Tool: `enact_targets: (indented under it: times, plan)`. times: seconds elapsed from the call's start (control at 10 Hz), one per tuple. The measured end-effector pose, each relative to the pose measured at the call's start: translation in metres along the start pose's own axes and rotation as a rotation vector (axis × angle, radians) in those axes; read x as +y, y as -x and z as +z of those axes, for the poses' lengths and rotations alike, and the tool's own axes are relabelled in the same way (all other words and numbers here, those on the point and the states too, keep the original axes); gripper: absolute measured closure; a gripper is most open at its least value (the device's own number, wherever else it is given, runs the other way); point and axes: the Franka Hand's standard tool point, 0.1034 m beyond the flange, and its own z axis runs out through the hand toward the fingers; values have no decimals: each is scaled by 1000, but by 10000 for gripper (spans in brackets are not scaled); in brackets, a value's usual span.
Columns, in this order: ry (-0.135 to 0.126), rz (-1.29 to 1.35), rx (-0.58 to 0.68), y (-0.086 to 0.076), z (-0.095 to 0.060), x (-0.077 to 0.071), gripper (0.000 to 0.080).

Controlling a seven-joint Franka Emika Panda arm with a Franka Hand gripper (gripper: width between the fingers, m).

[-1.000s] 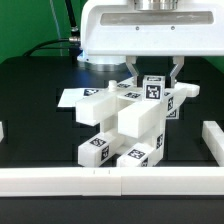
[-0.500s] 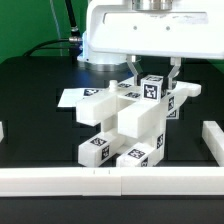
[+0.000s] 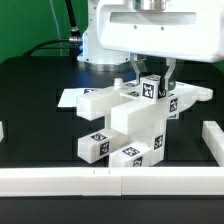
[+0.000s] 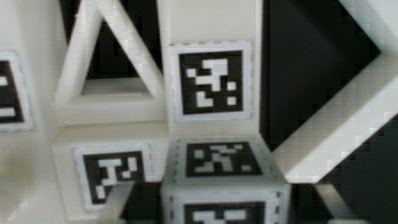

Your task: Assemble chair

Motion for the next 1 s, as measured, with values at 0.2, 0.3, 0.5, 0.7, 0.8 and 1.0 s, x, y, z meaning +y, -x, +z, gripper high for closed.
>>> enact_targets:
  times: [0.2,0.3,0.5,0.7,0.8,1.0]
  plan:
    - [-2,154,-3,1,0,-1,512]
    - [-2,183,-3,1,0,-1,512]
    - [-2,177,-3,1,0,-1,502]
    - [-2,176,-3,1,0,-1,186]
    - [-2,176,-3,1,0,-1,186]
    - [-2,144,-1,2,-1,-1,152]
